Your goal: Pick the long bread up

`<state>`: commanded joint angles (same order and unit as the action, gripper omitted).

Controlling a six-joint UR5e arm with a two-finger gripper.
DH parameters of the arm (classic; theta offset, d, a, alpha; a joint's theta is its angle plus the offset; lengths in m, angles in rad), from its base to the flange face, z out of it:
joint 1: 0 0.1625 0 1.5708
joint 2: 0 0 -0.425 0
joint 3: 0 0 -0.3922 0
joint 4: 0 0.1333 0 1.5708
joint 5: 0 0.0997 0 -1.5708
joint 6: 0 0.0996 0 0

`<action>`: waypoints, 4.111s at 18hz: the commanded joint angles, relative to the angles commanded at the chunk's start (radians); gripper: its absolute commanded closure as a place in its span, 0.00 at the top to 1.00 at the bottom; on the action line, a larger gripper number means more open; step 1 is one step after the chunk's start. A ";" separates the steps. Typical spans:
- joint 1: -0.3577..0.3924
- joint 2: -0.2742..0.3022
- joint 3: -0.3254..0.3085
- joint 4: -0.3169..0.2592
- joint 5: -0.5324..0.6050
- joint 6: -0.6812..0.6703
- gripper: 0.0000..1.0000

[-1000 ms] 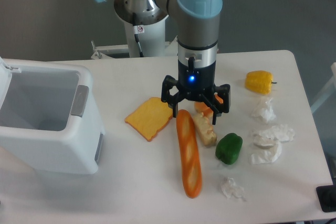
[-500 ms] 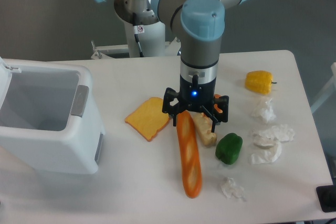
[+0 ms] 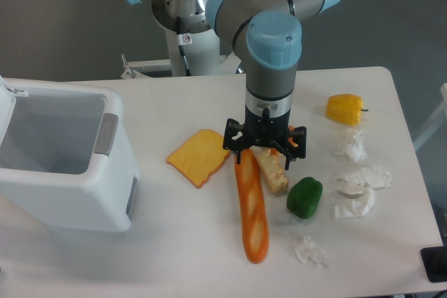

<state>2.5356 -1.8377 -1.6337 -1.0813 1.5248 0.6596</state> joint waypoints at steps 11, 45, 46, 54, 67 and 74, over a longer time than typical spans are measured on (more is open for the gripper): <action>0.045 -0.005 -0.009 -0.081 0.000 -0.005 1.00; -0.012 -0.239 0.146 0.063 -0.103 -0.152 1.00; -0.012 -0.253 0.162 0.067 -0.135 -0.156 1.00; -0.026 -0.353 0.213 0.158 -0.167 -0.163 1.00; -0.069 -0.417 0.229 0.169 -0.088 -0.137 1.00; -0.080 -0.428 0.232 0.170 -0.064 -0.121 1.00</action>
<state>2.4559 -2.2657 -1.4021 -0.9112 1.4603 0.5384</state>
